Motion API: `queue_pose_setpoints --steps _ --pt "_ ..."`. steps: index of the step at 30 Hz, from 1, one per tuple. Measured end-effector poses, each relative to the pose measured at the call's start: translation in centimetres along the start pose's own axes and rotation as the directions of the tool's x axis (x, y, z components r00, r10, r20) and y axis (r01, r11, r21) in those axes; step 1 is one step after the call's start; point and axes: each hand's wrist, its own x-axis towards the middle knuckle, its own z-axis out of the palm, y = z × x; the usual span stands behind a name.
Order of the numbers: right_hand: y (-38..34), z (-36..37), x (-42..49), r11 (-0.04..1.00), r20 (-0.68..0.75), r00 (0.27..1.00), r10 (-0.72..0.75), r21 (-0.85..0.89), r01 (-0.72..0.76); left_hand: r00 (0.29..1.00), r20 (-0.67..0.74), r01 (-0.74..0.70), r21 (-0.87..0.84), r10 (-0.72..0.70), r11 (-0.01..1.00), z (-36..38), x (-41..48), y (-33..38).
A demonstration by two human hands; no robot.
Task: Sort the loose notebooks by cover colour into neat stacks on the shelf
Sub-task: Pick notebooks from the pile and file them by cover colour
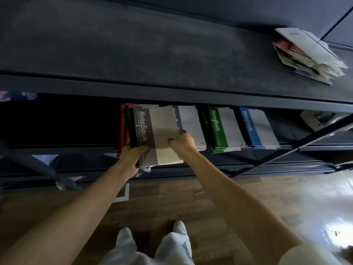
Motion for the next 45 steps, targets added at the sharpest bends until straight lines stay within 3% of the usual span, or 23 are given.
queue_pose_setpoints --steps 8,14,19,23,27,35,37,39,41,42,43,45 --pt "4.6 -4.6 2.7 0.997 0.009 0.997 0.08 0.023 -0.08 1.0 -0.03 -0.012 -0.128 0.009 0.992 4.1 -1.6 -2.6" --pt "6.7 -8.3 5.7 0.995 -0.103 0.99 0.097 0.05 -0.092 0.995 -0.096 -0.052 -0.15 0.038 0.987 6.1 -2.3 -4.0" --pt "7.5 -9.6 8.0 0.997 -0.184 0.982 0.044 -0.046 -0.054 0.985 -0.153 -0.101 -0.152 0.078 0.983 6.1 -2.3 -4.8" --pt "7.7 -9.4 9.5 0.973 -0.093 0.992 -0.089 -0.222 0.066 0.977 -0.195 -0.12 -0.154 0.088 0.981 5.4 -2.4 -5.3" --pt "7.6 -8.0 11.0 0.94 -0.039 0.978 -0.205 -0.286 0.186 0.962 -0.249 -0.157 -0.157 0.115 0.975 5.3 -2.3 -5.5" --pt "8.7 -7.5 11.6 0.709 0.152 0.959 -0.24 -0.647 0.28 0.96 -0.249 -0.173 -0.184 0.124 0.968 7.7 -2.2 -6.0" --pt "8.6 -8.0 11.0 0.749 0.175 0.941 -0.289 -0.571 0.336 0.966 -0.23 -0.158 -0.179 0.115 0.971 8.6 -2.7 -6.2" --pt "8.0 -8.5 9.8 0.879 0.242 0.942 -0.231 -0.362 0.309 0.972 -0.212 -0.141 -0.157 0.106 0.977 9.5 -3.3 -6.1" --pt "7.4 -9.3 8.4 0.99 0.401 0.916 -0.025 -0.115 0.078 0.975 -0.198 -0.121 -0.112 0.097 0.986 10.6 -3.7 -5.7" --pt "7.2 -9.7 7.6 0.999 0.486 0.873 0.041 -0.048 -0.02 0.977 -0.19 -0.112 -0.091 0.093 0.99 11.1 -3.9 -5.4" --pt "7.3 -10.0 7.1 0.998 0.546 0.835 0.067 -0.036 -0.057 0.98 -0.181 -0.103 -0.077 0.088 0.992 11.5 -4.1 -5.3" --pt "8.0 -10.4 6.4 0.997 0.561 0.825 0.07 -0.053 -0.048 0.98 -0.182 -0.086 -0.054 0.075 0.995 12.2 -4.1 -5.3"
